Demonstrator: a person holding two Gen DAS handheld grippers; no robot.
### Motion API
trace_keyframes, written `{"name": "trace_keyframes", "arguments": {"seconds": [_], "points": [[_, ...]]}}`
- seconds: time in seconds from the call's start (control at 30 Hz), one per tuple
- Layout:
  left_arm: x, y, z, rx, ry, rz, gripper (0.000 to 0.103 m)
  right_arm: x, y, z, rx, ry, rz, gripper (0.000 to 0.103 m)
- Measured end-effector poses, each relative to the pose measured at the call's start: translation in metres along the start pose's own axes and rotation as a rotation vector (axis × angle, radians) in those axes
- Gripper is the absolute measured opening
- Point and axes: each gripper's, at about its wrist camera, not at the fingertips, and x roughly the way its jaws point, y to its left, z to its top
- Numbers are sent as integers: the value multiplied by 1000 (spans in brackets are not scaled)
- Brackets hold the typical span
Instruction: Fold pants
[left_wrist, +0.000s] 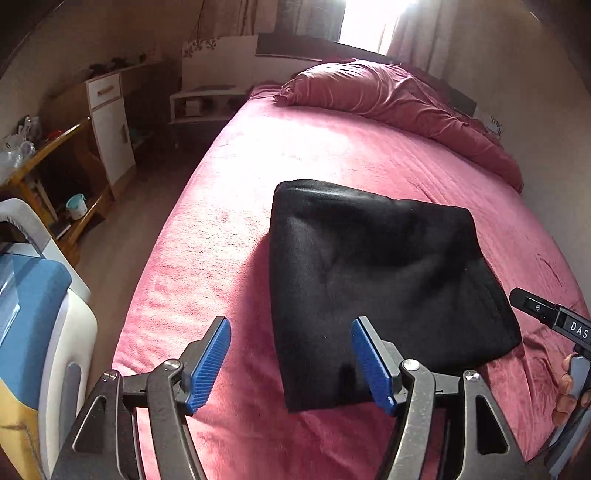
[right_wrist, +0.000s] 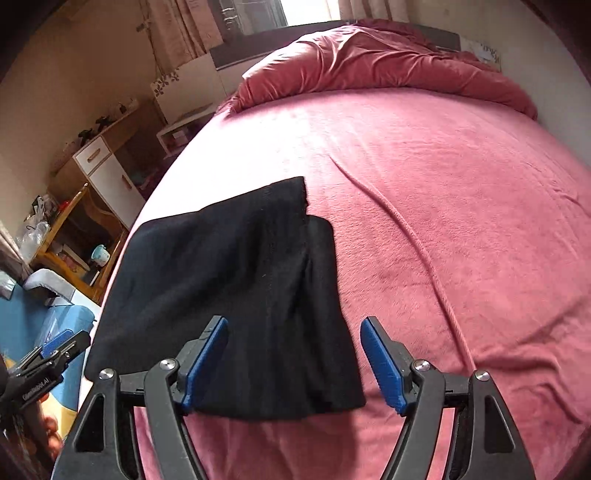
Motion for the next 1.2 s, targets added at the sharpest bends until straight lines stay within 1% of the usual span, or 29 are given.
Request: {"name": "trace_keyframes", "arguments": {"seconds": [0.13, 0.27, 0.43, 0.53, 0.73, 0.93, 1.0, 1.07, 1.2], "points": [[-29, -6, -13, 21, -29, 28, 69, -12, 26, -25, -37, -6, -16, 75], [-50, -10, -27, 32, -45, 33, 69, -27, 45, -49, -75, -17, -37, 75], [-70, -14, -40, 43, -83, 49, 69, -32, 60, -63, -132, -25, -73, 75], [-80, -12, -43, 40, -103, 44, 69, -39, 65, -70, -138, -35, -85, 75], [-90, -8, -46, 31, -119, 31, 69, -44, 70, -80, -132, -32, -103, 75], [-94, -9, -47, 43, -127, 44, 69, -49, 73, -84, -133, -39, -117, 77], [-94, -8, -48, 36, -127, 41, 73, -50, 74, -85, -135, -42, -120, 77], [-94, -6, -48, 25, -125, 39, 74, -51, 74, -86, -137, -43, -120, 78], [-94, -6, -50, 18, -122, 57, 74, -51, 74, -88, -136, -40, -120, 78]]}}
